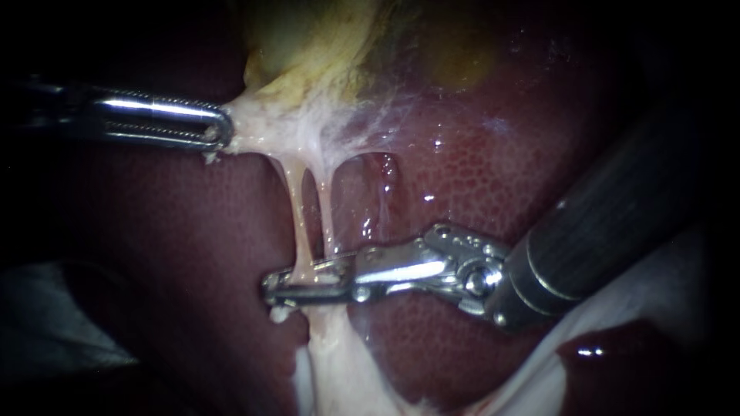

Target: Going back second clip left tube

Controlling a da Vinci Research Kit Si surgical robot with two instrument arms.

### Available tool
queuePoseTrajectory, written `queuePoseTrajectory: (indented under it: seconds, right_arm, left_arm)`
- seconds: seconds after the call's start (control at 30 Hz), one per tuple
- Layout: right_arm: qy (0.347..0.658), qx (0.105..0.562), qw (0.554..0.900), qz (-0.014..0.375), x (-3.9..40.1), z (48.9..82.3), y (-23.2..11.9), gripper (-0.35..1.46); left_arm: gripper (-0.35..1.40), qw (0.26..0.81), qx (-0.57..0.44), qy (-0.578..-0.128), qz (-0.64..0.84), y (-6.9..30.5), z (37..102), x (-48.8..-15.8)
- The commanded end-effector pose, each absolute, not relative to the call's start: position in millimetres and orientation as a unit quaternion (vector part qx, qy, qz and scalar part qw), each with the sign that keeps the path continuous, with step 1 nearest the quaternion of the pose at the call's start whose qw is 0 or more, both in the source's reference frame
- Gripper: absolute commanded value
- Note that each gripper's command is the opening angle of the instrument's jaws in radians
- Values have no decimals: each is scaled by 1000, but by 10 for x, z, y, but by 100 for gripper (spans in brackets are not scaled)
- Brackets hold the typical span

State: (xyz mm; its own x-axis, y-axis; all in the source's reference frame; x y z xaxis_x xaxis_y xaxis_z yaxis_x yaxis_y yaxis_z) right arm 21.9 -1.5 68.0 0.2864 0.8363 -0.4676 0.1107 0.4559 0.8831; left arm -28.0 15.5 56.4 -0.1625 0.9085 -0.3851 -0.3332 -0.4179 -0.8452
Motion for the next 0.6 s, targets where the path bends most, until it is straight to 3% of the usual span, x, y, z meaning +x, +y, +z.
queuePoseTrajectory:
  seconds: [0.03,0.07,0.17,0.33,0.47,0.6]
  right_arm:
    - [533,445,667,271,221,680,-15,-26]
    - [541,428,674,265,223,681,-14,-3]
    - [558,393,688,249,229,681,-13,34]
    - [566,344,705,254,231,682,-10,46]
    - [545,289,747,248,226,686,-4,49]
    - [537,272,759,248,212,690,1,50]
  left_arm:
    - [-35,444,-470,-306,698,155,564,-280]
    - [-35,444,-470,-306,698,155,564,-280]
    - [-35,444,-470,-306,698,156,564,-280]
    - [-35,444,-470,-306,698,155,564,-279]
    - [-35,444,-470,-306,698,155,564,-279]
    - [-35,444,-470,-306,698,155,564,-278]
